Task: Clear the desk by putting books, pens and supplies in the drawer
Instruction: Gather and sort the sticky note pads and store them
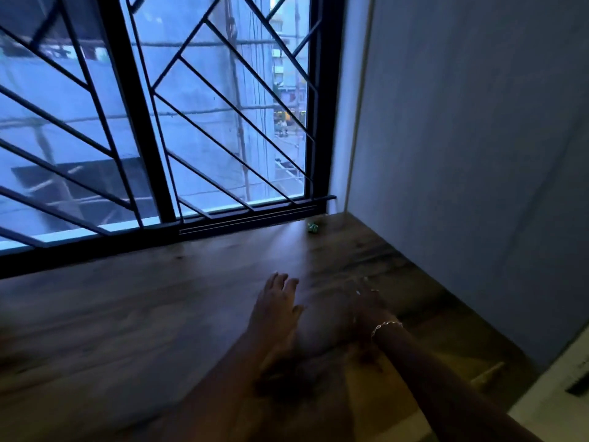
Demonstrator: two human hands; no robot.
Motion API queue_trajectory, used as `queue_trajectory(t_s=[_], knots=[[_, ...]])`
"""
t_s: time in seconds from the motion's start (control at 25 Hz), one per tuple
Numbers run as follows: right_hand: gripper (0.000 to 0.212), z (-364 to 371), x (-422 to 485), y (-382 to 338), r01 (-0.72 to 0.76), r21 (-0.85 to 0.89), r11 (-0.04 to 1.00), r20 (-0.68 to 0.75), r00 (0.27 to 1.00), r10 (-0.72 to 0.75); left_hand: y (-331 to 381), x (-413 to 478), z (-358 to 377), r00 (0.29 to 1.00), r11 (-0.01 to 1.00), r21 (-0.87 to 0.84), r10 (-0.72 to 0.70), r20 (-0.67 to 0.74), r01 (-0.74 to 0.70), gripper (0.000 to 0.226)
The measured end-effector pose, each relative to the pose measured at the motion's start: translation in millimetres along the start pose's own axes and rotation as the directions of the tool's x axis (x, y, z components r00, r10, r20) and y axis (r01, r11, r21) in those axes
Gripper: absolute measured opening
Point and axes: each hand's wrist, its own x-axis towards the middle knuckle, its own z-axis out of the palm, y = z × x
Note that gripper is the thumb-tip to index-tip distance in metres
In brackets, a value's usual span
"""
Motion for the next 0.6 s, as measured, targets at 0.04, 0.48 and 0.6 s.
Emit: queue_trajectory(t_s=[0.04, 0.48, 0.6], knots=[[0.049, 2, 11, 7, 0.036, -0.001, 0.999, 0.006, 0.999, -0.036, -1, 18, -1, 1.000, 1.000, -0.021, -0.003, 0.013, 0.003, 0.056], [0.036, -14, 127, 45, 0.097, 0.031, 0.995, -0.004, 0.995, -0.096, -24, 223, 29, 0.990, 0.999, 0.048, -0.020, 0.140, 0.014, 0.052], [0.038, -7, 144, 49, 0.125, 0.028, 0.992, 0.004, 0.992, -0.125, -23, 258, 49, 0.990, 0.999, 0.041, 0.006, 0.143, -0.012, 0.051]])
